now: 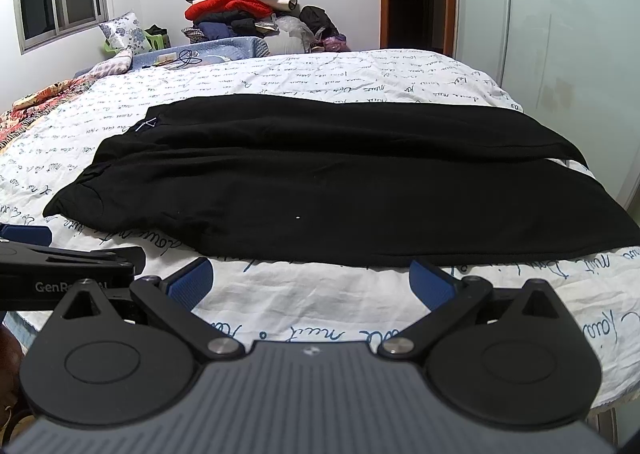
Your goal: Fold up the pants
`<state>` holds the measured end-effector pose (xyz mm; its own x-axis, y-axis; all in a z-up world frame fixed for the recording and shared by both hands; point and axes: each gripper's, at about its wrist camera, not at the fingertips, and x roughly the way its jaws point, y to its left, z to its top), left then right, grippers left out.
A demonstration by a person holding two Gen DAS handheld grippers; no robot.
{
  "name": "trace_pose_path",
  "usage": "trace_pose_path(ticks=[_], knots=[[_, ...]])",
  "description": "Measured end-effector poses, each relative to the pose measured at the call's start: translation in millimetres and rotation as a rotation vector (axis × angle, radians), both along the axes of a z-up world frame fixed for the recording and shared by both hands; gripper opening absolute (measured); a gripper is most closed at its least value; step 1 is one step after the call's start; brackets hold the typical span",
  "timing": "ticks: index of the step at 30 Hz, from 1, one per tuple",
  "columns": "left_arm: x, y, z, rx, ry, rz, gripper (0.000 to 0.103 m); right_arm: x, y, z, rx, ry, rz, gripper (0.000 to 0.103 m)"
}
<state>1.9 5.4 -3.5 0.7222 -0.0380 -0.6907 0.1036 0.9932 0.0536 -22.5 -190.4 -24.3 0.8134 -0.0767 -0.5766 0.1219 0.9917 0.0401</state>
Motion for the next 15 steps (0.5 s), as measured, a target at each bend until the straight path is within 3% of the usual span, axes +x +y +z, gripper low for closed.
trace_pose_path(ticks=[15], knots=[[6.8, -2.2, -1.6, 0.005, 0.028, -0.011, 0.102, 0.0, -1.4, 2.3, -0.011, -0.01, -0.001, 0.103]])
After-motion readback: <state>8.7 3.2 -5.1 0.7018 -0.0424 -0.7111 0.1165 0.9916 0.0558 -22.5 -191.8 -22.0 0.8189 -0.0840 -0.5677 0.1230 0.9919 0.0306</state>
